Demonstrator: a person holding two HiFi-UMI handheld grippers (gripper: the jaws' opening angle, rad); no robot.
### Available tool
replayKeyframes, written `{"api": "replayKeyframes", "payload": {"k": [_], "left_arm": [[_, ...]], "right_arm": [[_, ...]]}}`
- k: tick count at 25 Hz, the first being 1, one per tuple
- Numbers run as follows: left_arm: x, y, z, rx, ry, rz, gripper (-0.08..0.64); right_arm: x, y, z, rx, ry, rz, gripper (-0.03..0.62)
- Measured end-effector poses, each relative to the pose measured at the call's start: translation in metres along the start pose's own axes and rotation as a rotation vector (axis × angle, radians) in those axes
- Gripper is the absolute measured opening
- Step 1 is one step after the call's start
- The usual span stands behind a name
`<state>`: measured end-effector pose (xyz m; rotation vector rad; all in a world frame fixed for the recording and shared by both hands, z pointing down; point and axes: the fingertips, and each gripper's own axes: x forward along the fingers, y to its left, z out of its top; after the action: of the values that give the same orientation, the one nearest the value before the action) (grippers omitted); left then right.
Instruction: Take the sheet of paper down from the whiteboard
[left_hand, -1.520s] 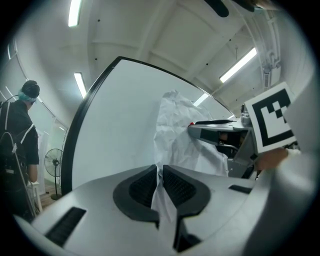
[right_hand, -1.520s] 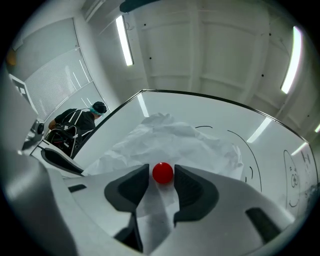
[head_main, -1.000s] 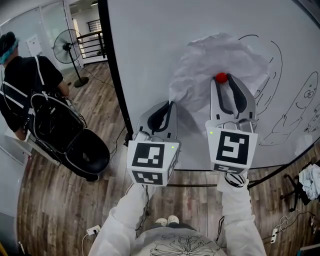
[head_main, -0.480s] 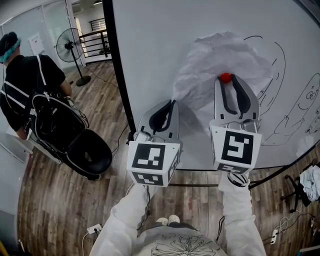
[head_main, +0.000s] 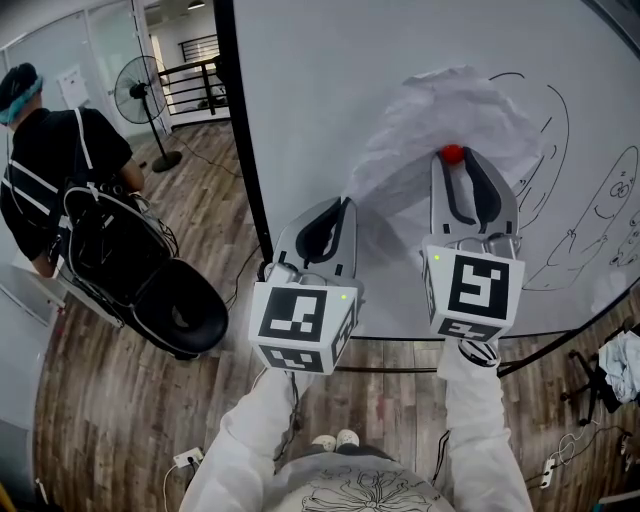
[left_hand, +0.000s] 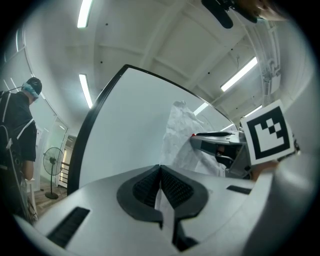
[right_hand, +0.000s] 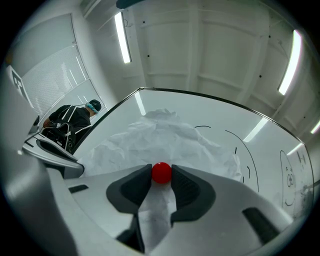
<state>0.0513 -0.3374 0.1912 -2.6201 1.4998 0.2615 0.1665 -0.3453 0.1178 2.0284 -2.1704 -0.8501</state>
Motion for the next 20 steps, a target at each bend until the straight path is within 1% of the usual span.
{"api": "replayKeyframes", "payload": {"k": [8, 12, 14, 17, 20], "left_arm": [[-0.003, 0.006, 0.0, 0.001, 0.004, 0.018, 0.005], [-0.007, 0.018, -0.004, 0.002, 0.007, 0.063, 0.005], [-0.011, 0.028, -0.005, -0.01, 0.007, 0.08, 0.005], [-0.016, 0.039, -0.003, -0.034, 0.001, 0.095, 0.005], [-0.02, 0.042, -0.003, -0.027, 0.002, 0.106, 0.005]], "right_arm": [[0.002, 0.004, 0.002, -0.007, 0.001, 0.014, 0.118], [0.0, -0.004, 0.004, -0.01, -0.013, -0.015, 0.118], [-0.004, -0.008, 0.011, -0.014, -0.03, -0.023, 0.118], [-0.007, -0.007, 0.02, -0.023, -0.042, -0.016, 0.118], [-0.006, -0.004, 0.022, -0.028, -0.038, -0.009, 0.118]]}}
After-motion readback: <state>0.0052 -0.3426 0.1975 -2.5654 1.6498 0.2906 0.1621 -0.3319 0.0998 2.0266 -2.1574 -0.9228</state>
